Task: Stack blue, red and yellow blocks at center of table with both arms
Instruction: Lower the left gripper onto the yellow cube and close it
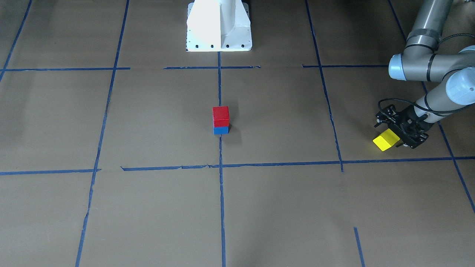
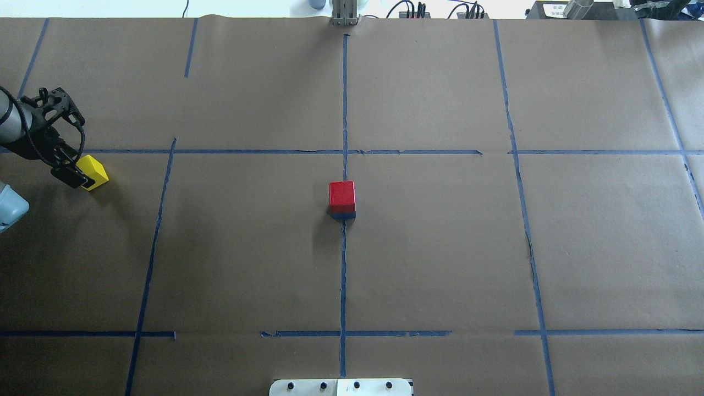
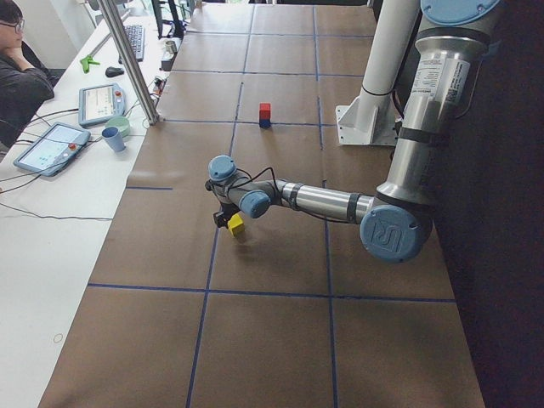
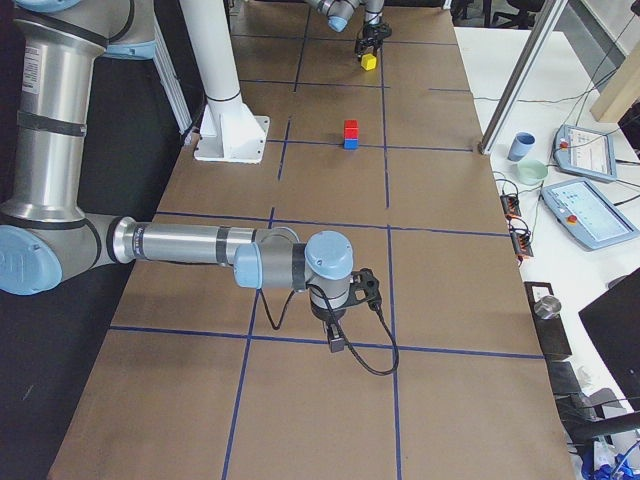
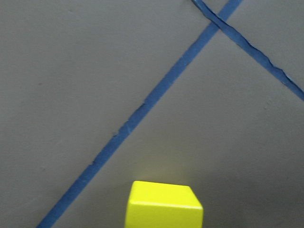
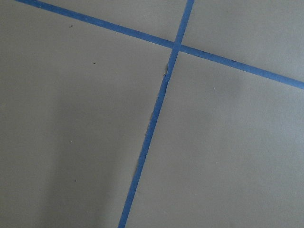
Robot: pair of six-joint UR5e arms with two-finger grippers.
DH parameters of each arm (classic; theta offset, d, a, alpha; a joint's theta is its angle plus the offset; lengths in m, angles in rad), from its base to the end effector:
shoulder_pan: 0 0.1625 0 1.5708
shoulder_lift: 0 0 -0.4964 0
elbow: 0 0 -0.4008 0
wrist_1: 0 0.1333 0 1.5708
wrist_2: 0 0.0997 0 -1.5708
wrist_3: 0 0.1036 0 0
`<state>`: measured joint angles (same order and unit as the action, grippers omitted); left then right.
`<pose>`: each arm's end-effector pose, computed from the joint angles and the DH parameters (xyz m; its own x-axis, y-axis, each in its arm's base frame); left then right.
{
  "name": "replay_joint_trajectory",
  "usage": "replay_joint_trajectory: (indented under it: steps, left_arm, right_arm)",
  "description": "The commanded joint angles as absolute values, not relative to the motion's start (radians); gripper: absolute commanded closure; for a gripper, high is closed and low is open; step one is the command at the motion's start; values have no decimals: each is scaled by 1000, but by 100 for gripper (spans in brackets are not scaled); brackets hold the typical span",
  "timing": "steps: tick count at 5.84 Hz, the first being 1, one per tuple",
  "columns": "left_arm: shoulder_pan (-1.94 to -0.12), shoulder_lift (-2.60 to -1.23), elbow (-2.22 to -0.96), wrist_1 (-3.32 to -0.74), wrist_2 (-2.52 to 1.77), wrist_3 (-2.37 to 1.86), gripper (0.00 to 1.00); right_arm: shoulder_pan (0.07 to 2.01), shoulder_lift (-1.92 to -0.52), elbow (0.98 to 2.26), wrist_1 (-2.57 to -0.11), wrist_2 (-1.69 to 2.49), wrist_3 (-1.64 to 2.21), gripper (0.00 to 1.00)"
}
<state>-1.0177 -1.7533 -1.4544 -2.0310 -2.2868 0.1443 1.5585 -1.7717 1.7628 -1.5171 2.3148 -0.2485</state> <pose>0.2678 -0.5580 0.6417 0.3985 0.7757 -0.4894 -0.5169 0.6308 0.5787 0.0582 -0.4055 0.7242 0.7097 -0.2839 0.6448 0.1928 0.9586 0.2098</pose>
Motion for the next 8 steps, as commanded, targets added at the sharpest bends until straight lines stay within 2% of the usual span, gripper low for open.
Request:
replay_joint_trajectory:
  steps: [1, 2, 3, 4, 5, 6, 8]
  left_arm:
    - [-1008, -1761, -1425, -2031, -2281, 146, 1]
    - [-991, -1767, -1413, -2029, -2280, 146, 9]
    - [-991, -1781, -1404, -2026, -2279, 143, 45]
    - [-991, -1798, -1408, -2017, -2281, 141, 94]
    - [-991, -1808, -1416, -2011, -2284, 121, 100]
    - [-992, -1839, -1449, -2010, -2286, -76, 100]
    - [-939, -1903, -1558, -2010, -2277, -716, 100]
  right_arm:
    - [1559, -1772, 1761, -1517, 2315, -249, 1]
    - [1559, -1772, 1763, -1517, 2315, -249, 1]
    - [1559, -1772, 1763, -1517, 2315, -249, 1]
    - [1559, -1772, 1761, -1517, 2315, -249, 1]
    - [1559, -1772, 1763, -1517, 2316, -249, 1]
    - [1559, -1772, 1763, -1517, 2316, -249, 1]
    - [1559, -1772, 1763, -1517, 2316, -249, 1]
